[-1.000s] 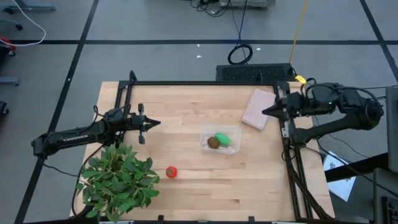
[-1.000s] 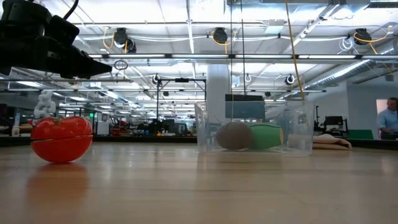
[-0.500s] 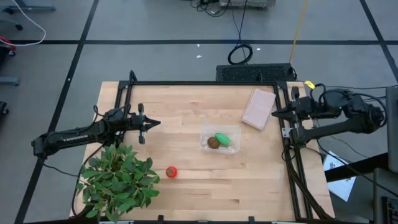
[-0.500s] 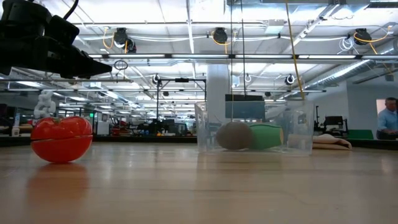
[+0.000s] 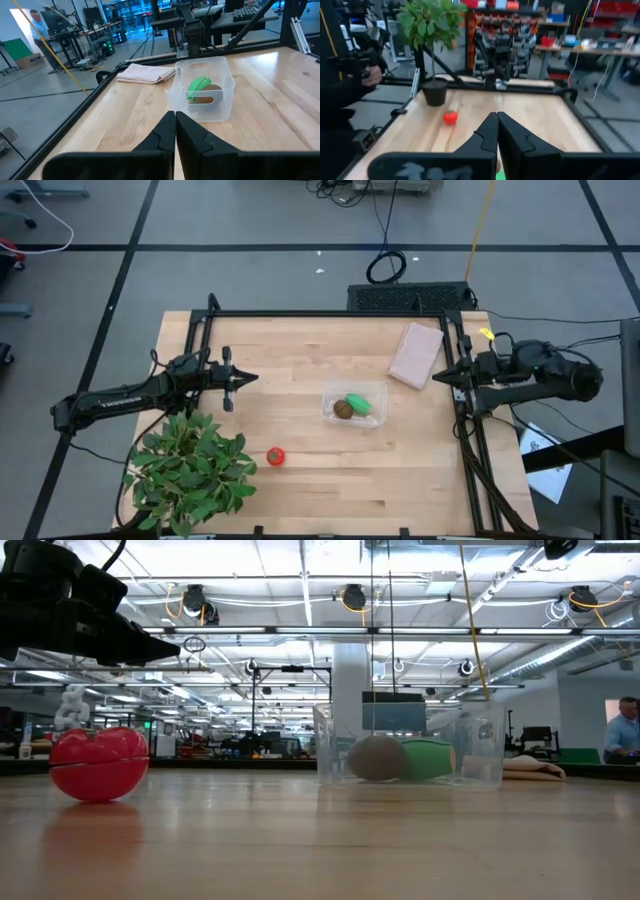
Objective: Pick and placing Produce into tupperware
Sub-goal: Put the red tomato into the transparent bin
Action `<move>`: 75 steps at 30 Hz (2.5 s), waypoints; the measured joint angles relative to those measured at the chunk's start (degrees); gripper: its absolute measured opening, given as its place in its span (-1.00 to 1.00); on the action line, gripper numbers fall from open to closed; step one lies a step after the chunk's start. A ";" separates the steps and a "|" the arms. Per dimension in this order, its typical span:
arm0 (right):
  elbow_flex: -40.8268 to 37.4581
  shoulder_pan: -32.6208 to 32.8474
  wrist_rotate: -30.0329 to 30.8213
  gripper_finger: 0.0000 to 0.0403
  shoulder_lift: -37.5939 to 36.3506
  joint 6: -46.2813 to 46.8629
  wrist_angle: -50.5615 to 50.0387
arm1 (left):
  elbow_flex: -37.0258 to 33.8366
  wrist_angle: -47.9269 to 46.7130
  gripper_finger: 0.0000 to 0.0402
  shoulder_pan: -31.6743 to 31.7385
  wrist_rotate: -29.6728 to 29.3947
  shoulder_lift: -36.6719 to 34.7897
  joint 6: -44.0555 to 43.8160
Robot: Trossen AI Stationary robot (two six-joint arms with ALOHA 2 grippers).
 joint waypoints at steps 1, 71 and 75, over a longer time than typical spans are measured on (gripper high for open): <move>-0.99 0.00 -0.07 -1.00 -0.33 -0.68 1.68 | 0.00 0.00 -0.92 0.00 0.00 0.00 0.00; -37.79 -8.31 -0.17 -1.00 -3.04 0.64 42.29 | 0.00 4.96 -0.92 0.02 -7.43 0.00 -3.15; -37.80 -8.31 -0.17 -1.00 -3.04 0.68 42.24 | 0.00 4.96 -0.92 0.00 -7.41 0.00 -3.30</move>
